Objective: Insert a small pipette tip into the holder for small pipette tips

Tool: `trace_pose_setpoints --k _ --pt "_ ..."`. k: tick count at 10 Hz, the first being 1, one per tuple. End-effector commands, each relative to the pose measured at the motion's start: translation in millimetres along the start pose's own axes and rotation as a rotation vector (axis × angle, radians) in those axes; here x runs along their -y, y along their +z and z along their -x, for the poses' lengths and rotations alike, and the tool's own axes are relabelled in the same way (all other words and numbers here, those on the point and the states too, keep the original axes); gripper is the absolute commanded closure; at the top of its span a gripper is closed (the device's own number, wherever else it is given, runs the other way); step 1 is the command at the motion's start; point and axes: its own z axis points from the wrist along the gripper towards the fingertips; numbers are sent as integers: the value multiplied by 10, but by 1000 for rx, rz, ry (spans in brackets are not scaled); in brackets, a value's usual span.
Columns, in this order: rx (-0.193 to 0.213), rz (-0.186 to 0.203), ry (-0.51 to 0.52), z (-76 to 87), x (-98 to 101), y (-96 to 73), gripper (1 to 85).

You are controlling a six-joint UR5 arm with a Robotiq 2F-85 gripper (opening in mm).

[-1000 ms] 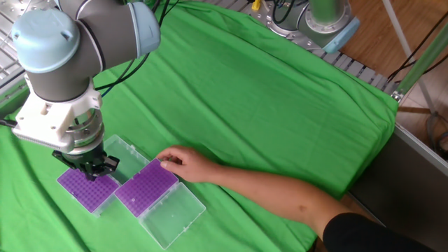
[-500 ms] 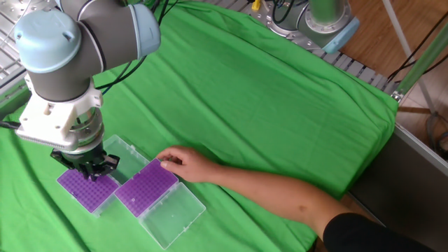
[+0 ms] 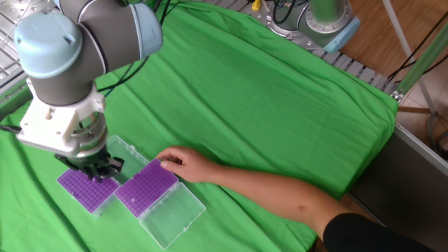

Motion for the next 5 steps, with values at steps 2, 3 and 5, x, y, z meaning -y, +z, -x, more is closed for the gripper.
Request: trace_pose_setpoints --k 2,3,5 --pt "-28 77 171 188 -622 -48 640" --pt "-36 89 185 189 -710 -31 640" --pt "-51 93 209 188 -840 -32 640"
